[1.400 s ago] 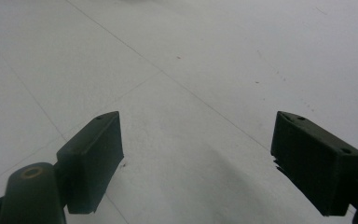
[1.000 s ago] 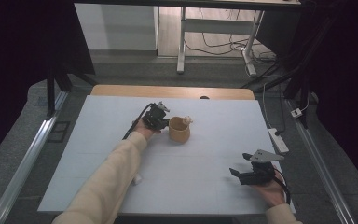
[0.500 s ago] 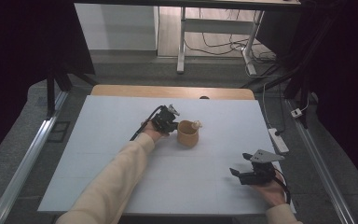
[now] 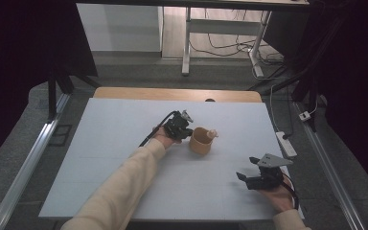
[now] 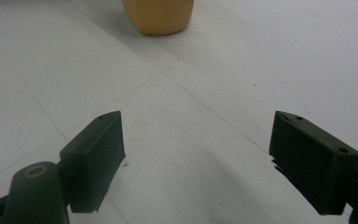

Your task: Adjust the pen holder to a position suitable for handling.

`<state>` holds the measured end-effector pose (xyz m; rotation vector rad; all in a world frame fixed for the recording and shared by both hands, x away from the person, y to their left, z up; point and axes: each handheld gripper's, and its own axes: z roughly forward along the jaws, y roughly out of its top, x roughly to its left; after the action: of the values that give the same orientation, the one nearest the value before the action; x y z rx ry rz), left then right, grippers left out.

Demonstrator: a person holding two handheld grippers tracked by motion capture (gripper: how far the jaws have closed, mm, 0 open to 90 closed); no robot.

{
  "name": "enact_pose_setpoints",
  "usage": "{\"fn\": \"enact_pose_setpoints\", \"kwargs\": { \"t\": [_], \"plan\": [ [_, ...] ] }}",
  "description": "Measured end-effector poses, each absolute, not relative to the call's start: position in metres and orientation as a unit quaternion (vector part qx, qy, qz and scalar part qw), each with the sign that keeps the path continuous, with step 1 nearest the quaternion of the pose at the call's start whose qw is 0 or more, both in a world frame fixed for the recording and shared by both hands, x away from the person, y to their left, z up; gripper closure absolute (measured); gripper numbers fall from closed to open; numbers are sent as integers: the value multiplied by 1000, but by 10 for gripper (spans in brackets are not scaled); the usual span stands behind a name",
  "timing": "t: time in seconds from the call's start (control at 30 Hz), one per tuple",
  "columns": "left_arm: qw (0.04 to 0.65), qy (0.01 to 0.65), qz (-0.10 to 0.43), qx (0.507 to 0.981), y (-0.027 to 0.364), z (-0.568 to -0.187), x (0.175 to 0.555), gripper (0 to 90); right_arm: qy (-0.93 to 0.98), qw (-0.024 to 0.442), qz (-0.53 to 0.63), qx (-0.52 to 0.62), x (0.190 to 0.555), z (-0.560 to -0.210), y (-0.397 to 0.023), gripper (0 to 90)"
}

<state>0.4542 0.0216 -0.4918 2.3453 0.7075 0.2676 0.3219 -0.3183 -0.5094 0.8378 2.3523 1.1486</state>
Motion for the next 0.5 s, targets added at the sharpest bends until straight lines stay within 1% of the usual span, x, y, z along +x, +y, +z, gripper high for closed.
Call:
{"fn": "enact_pose_setpoints", "kwargs": {
  "t": [0.3, 0.43, 0.5],
  "plan": [
    [327, 275, 99, 899, 23, -494, 456, 886, 839, 196, 408, 301, 322, -510, -318, 178],
    [319, 279, 113, 899, 25, -494, 458, 885, 838, 197, 410, 301, 322, -509, -318, 180],
    [328, 278, 109, 896, 28, -493, 457, 885, 838, 197, 410, 301, 322, -509, -318, 180]
  ]
}}
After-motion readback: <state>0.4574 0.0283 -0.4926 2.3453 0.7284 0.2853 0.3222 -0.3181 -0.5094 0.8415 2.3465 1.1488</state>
